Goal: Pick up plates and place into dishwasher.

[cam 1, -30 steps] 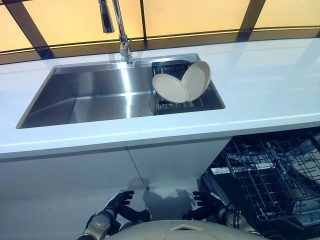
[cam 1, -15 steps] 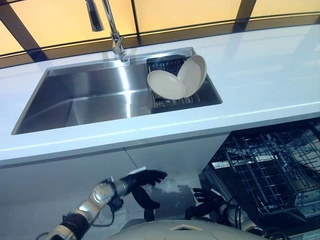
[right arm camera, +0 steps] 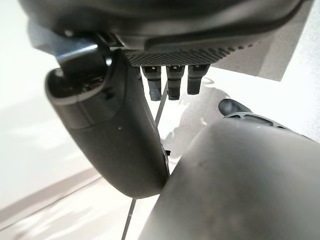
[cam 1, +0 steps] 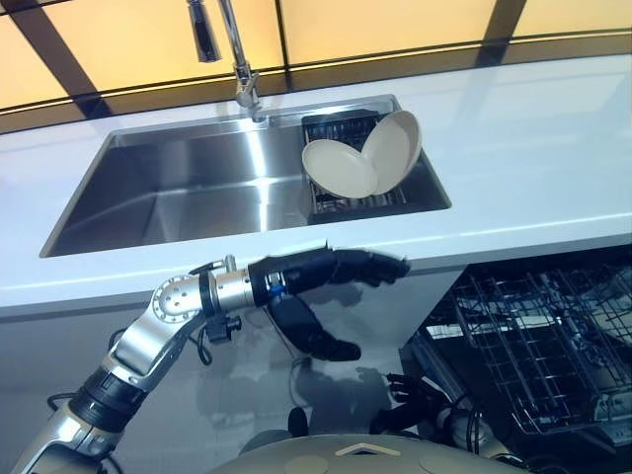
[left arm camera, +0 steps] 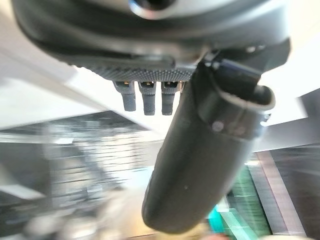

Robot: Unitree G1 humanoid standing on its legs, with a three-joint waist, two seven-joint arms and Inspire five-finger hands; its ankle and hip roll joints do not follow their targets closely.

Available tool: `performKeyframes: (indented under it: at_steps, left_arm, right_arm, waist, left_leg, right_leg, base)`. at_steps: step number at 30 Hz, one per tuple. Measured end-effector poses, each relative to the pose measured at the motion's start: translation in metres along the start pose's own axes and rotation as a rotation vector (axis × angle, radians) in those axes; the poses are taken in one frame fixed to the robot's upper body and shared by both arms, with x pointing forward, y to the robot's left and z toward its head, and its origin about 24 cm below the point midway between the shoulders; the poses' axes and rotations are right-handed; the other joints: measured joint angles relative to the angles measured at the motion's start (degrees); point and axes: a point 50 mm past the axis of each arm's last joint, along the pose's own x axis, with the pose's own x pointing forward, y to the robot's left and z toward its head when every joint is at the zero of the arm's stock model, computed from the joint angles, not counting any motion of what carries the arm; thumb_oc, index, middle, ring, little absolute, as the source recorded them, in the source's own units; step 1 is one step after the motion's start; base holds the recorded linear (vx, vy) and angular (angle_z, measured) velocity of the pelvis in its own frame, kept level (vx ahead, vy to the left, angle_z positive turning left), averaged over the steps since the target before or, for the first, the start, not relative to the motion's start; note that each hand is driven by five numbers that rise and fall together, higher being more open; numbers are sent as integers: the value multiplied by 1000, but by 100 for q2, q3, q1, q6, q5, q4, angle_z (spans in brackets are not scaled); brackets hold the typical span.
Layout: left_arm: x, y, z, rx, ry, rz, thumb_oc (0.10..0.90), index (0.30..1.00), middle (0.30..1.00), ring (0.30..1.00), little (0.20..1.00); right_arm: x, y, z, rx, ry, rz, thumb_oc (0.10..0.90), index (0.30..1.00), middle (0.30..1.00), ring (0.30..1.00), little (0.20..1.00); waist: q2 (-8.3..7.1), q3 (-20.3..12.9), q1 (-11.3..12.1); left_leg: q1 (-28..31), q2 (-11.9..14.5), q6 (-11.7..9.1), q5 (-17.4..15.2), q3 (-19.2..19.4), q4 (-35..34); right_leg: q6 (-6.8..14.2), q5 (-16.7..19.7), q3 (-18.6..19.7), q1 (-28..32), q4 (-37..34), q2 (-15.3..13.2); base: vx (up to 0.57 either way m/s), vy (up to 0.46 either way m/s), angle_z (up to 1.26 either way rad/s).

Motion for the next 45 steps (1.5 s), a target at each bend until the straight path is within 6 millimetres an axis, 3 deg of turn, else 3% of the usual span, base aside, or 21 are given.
performKeyframes:
  at_steps: [8,14,22,31,37,41,45]
  left_arm:
    - [14,-7,4,-314,-208,-101,800,900,900,900,900]
    - [22,-5,10,-366,-343,-43,800,900,900,900,900]
    - [-10,39,36,-155,-335,436,800,900,900,900,900]
    - [-20,100,99,256,-224,770,800,900,900,900,900]
    - [-51,147,122,597,52,1028,800,900,900,900,900]
    - [-54,156,136,807,203,1033,800,900,900,900,900]
    - [-32,153,151,1012,277,880,800,900,900,900,900]
  right_arm:
    - [0,2,-2,2,18,-9,800,900,900,900,900]
    - [0,5,-4,-12,39,4,800,900,900,900,900]
    - [-1,5,-7,1,44,0,800,900,900,900,900]
    - [0,4,-8,17,68,4,800,900,900,900,900]
    - [2,2,-4,30,68,3,800,900,900,900,900]
    - [2,2,-4,32,70,5,800,900,900,900,900]
    - [1,2,-8,32,84,16,800,900,900,900,900]
  waist:
    - [-24,-104,-84]
    - [-42,-273,-123]
    - [-14,-311,-160]
    - [-7,-352,-172]
    - [63,-403,-332]
    - [75,-411,-357]
    - [100,-434,-352]
  left_leg:
    - [8,-7,9,7,4,2]
    - [40,-6,10,6,17,0]
    - [36,23,-19,-13,9,-1]
    - [36,-5,9,24,25,4]
    - [44,12,0,22,88,2]
    - [41,13,-4,19,107,1]
    - [38,2,-1,12,133,0]
  right_leg:
    - [-4,3,15,4,4,1]
    - [0,1,41,18,3,2]
    - [0,2,32,23,-7,-2]
    - [-28,22,25,25,-4,-2]
    - [-31,24,58,13,-14,4]
    - [-31,23,71,4,-1,-3]
    - [-30,23,89,-6,4,-7]
  base:
    - [0,0,0]
    - [2,0,-1]
    - [1,-2,0]
    - [0,0,0]
    - [19,-16,-3]
    - [36,-33,-1]
    - [53,-28,-2]
